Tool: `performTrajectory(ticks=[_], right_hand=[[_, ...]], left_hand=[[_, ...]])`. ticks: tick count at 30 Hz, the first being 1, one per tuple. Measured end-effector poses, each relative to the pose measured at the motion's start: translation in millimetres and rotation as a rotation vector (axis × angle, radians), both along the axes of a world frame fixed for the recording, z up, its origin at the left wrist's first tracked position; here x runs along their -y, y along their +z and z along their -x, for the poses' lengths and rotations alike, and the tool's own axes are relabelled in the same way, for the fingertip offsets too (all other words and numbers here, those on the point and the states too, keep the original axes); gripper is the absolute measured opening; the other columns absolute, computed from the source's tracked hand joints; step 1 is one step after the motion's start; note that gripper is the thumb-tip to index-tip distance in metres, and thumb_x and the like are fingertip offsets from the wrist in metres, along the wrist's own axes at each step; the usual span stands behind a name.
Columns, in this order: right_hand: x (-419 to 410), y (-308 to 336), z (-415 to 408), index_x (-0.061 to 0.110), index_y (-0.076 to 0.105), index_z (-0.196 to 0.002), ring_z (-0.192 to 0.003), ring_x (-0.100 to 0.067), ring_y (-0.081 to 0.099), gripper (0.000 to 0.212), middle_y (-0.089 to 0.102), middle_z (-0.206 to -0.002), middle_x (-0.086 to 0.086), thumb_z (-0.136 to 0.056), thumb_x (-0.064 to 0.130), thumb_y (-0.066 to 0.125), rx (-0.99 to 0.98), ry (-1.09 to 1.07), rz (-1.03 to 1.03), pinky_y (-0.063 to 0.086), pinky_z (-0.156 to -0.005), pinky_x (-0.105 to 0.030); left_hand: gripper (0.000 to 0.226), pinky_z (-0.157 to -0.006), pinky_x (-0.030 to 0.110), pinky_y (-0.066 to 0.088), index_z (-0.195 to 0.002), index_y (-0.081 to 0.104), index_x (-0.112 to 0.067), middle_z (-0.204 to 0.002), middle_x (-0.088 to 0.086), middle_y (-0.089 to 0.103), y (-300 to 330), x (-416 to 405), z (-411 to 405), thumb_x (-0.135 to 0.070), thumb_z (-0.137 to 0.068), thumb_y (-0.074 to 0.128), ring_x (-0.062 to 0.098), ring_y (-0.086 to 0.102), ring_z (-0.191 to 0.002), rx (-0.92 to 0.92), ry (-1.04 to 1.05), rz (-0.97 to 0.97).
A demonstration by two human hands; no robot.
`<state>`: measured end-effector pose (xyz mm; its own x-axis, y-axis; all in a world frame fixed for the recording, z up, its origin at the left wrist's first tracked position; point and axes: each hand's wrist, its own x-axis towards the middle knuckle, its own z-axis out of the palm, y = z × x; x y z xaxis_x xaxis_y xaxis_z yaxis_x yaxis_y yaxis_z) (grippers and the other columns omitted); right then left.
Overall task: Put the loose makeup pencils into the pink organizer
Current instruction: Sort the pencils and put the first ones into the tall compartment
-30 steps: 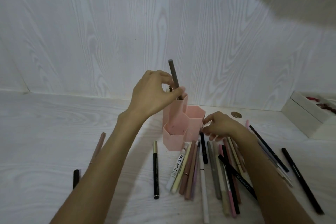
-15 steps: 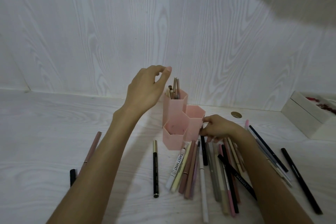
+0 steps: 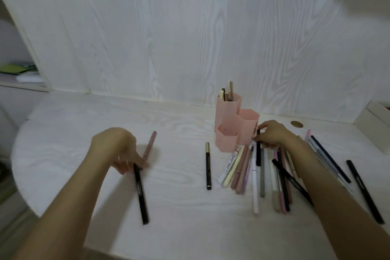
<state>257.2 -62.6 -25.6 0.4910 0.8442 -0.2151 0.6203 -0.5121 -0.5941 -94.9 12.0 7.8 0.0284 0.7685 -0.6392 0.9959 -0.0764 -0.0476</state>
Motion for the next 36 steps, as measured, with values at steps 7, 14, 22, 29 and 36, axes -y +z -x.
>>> performTrajectory(ticks=[7, 14, 22, 29, 36], right_hand=[[15.9, -6.3, 4.0, 0.007, 0.053, -0.129, -0.074, -0.027, 0.062, 0.053, 0.068, -0.097, -0.017, -0.079, 0.016, 0.07, 0.102, -0.025, -0.056, 0.049, -0.072, -0.029], [20.9, -4.8, 14.6, -0.005, 0.066, -0.09, -0.091, -0.037, 0.062, 0.023, 0.066, -0.089, -0.021, -0.082, 0.016, 0.061, 0.266, -0.027, -0.06, 0.05, -0.066, -0.035], [6.5, 0.2, 8.3, 0.014, 0.034, -0.055, -0.072, -0.025, 0.048, 0.036, 0.041, -0.06, -0.004, -0.081, 0.018, 0.059, 0.352, 0.056, 0.063, 0.024, -0.046, -0.024], [3.8, -0.6, -8.9, -0.006, 0.066, -0.103, -0.085, -0.027, 0.069, 0.035, 0.07, -0.103, -0.024, -0.083, 0.022, 0.064, 0.185, -0.017, -0.047, 0.051, -0.075, -0.033], [20.3, 22.4, -29.2, 0.009, 0.057, -0.116, -0.051, -0.01, 0.063, 0.036, 0.066, -0.066, -0.003, -0.081, 0.014, 0.065, -0.198, -0.343, -0.606, 0.05, -0.057, -0.022]], left_hand=[[0.024, -0.053, 0.021, 0.053, -0.088, 0.062, -0.006, -0.078, 0.001, 0.073, -11.8, 5.9, 21.3, -0.028, -0.086, 0.069, 0.014, 0.071, -0.07, 0.172, 0.068, 0.015], [0.018, -0.054, 0.024, 0.049, -0.104, 0.062, -0.005, -0.099, 0.009, 0.067, -17.7, -14.4, 11.9, -0.018, -0.093, 0.057, 0.017, 0.064, -0.075, 0.532, 0.195, -0.247], [0.044, -0.086, 0.034, 0.056, -0.096, 0.064, -0.006, -0.091, 0.009, 0.072, -31.9, -30.0, -19.9, -0.042, -0.074, 0.078, 0.022, 0.07, -0.085, 0.508, 0.134, -0.373], [0.043, -0.082, 0.029, 0.057, -0.082, 0.052, -0.009, -0.073, 0.004, 0.065, -17.0, -44.2, -58.8, -0.036, -0.071, 0.083, 0.015, 0.063, -0.065, 0.504, 0.068, -0.231], [0.027, -0.055, 0.017, 0.056, -0.093, 0.068, 0.003, -0.074, 0.011, 0.069, -44.0, -37.1, -78.5, -0.021, -0.083, 0.073, 0.013, 0.063, -0.057, 1.006, 0.284, -0.069]])
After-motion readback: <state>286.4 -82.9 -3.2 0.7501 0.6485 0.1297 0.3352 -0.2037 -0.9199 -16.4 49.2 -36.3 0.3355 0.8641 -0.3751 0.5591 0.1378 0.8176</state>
